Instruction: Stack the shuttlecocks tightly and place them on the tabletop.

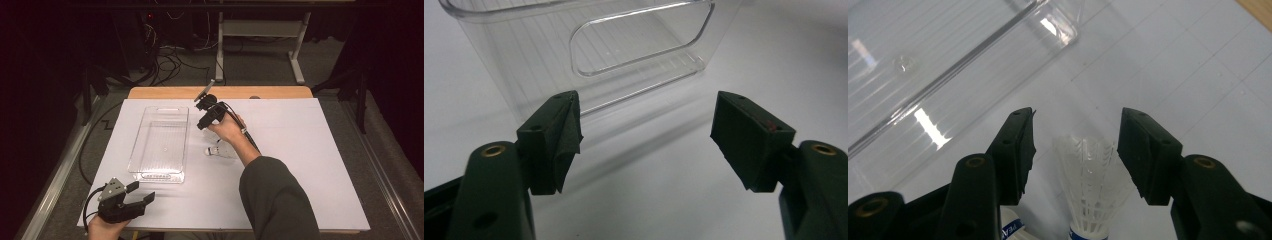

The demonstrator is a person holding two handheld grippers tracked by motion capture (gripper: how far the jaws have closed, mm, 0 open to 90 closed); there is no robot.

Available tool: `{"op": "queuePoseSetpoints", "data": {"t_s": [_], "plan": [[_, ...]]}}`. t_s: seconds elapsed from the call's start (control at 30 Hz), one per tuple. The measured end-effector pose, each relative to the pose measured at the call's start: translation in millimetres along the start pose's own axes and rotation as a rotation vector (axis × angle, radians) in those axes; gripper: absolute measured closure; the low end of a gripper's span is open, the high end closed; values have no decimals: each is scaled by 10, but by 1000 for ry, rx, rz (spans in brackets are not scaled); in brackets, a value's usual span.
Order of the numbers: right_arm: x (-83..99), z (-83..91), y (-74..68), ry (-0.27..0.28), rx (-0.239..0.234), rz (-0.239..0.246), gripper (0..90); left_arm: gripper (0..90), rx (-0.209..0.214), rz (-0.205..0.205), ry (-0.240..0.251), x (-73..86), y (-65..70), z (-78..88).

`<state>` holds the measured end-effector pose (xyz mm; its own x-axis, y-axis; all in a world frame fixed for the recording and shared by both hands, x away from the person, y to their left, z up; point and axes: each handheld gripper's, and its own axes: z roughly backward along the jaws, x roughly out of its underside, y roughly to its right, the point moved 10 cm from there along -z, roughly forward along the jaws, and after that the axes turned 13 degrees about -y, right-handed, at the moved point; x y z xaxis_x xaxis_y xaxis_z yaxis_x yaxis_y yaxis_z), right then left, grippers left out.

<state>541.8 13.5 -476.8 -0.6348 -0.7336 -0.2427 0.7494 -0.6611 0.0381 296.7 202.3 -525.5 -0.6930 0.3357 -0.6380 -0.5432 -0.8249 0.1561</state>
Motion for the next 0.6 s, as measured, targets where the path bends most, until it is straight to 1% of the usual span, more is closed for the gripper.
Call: {"op": "queuePoseSetpoints", "data": {"t_s": [0.03, 0.07, 0.1, 0.17, 0.23, 0.33, 0.37, 0.4, 0.47, 0.6], "plan": [[6, -14, 3, -13, 0, 22, 502, 292, 0, 2, 0, 2, -4, -1], [14, -26, -4, -23, -2, 18, 505, 291, 1, 3, -1, 3, -6, -1], [17, -31, 0, -28, -1, 24, 508, 292, 0, 3, -2, 3, -8, 0], [23, -41, -2, -37, -4, 15, 513, 292, 0, 2, -1, 1, -4, -1], [25, -53, 13, -43, 1, 31, 518, 292, 1, 3, -3, 2, 1, -4], [39, -80, 15, -60, 10, 25, 520, 292, 2, 8, 3, 2, -6, 4], [49, -80, 20, -72, 9, 35, 523, 292, 1, 11, 4, 2, -11, 8], [58, -86, 12, -80, 5, 30, 531, 292, 0, 14, 4, 4, -17, 11], [61, -104, 18, -83, 15, 40, 555, 292, 0, 13, 5, 4, -17, 13], [84, -123, 30, -101, 29, 34, 633, 292, 2, 11, 4, 4, -10, 9]]}}
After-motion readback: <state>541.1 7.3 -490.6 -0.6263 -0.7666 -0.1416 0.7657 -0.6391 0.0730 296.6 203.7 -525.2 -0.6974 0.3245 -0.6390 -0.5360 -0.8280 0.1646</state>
